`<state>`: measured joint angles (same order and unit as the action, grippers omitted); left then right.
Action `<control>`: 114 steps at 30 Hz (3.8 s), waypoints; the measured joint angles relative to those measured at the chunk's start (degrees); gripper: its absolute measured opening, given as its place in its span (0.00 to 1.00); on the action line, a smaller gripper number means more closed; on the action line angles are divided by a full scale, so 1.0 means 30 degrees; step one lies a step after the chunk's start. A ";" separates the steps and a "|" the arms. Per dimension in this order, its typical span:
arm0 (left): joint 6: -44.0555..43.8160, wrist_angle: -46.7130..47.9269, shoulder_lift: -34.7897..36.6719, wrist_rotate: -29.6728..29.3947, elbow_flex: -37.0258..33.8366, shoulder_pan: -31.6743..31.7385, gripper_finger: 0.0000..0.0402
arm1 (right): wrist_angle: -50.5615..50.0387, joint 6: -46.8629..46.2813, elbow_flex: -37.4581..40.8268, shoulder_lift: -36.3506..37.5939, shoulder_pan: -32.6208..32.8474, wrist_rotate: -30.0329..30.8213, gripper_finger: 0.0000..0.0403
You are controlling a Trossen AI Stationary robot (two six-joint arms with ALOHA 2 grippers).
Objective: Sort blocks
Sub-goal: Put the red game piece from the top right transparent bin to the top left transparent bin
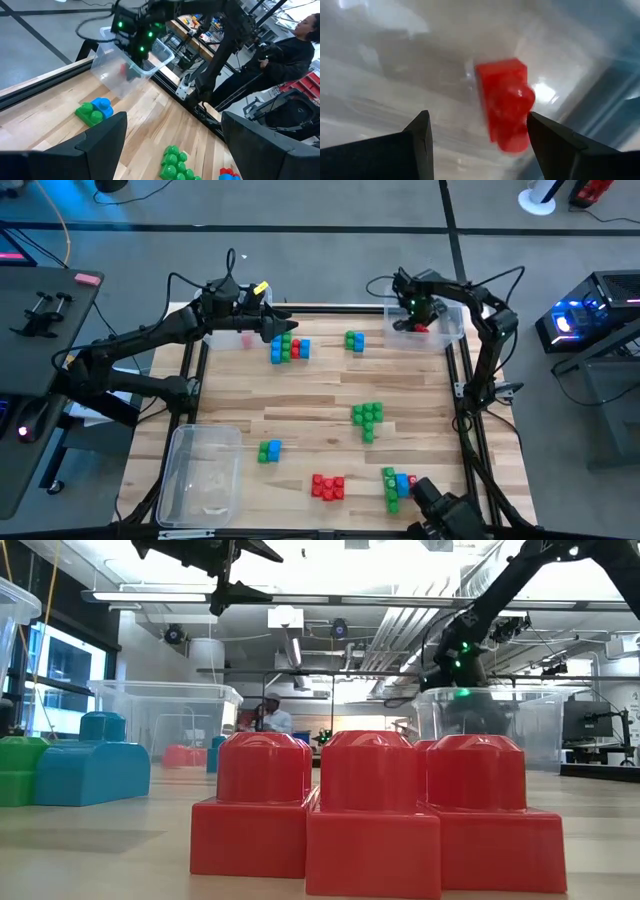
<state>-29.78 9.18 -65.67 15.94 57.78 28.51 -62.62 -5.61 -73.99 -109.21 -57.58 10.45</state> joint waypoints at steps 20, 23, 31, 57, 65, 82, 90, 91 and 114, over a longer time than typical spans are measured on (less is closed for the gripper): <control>0.0291 -0.0002 0.0000 -0.0015 0.0007 -0.0015 0.77 | 0.1342 0.0352 0.1544 0.0073 0.0568 0.0387 0.04; 0.0301 -0.0002 0.0000 -0.0015 0.0007 -0.0015 0.77 | 0.1331 0.0325 0.1544 0.0071 0.0605 0.0397 0.05; 0.0357 -0.0009 0.0000 -0.0015 0.0007 -0.0015 0.77 | 0.0135 0.0533 0.1660 0.1732 0.0622 -0.0528 0.01; 0.9313 -0.0901 -0.0393 -0.0024 0.1947 0.1058 0.77 | 1.1784 -0.5122 -0.0482 1.1074 0.5269 -0.9594 0.00; 0.6561 -0.3289 -0.2186 0.2495 0.1894 0.0267 0.77 | 2.0069 -0.5676 -0.0487 1.0179 0.9813 -0.9857 0.00; 0.5171 -0.7157 -0.2771 0.3972 0.1923 -0.1324 0.77 | 2.3460 -0.5820 -0.0489 0.8773 1.2360 -1.0196 0.00; 0.4210 -0.7468 -0.3675 0.3004 0.1923 -0.2262 0.77 | 2.3546 -0.5965 -0.0489 0.8371 1.2329 -1.0188 0.00; 0.4111 -0.7472 -0.3756 0.2697 0.1923 -0.2288 0.77 | 2.3561 -0.5965 -0.0489 0.8371 1.2365 -1.0189 0.00; 0.4138 -0.7429 -0.3803 0.1475 0.1916 -0.2222 0.20 | 2.3479 -0.4618 -0.0489 0.8400 1.3019 -0.8852 0.03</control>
<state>-17.37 -13.11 -77.08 20.37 63.53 21.85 7.81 -19.46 -75.46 -84.01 -18.52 -16.11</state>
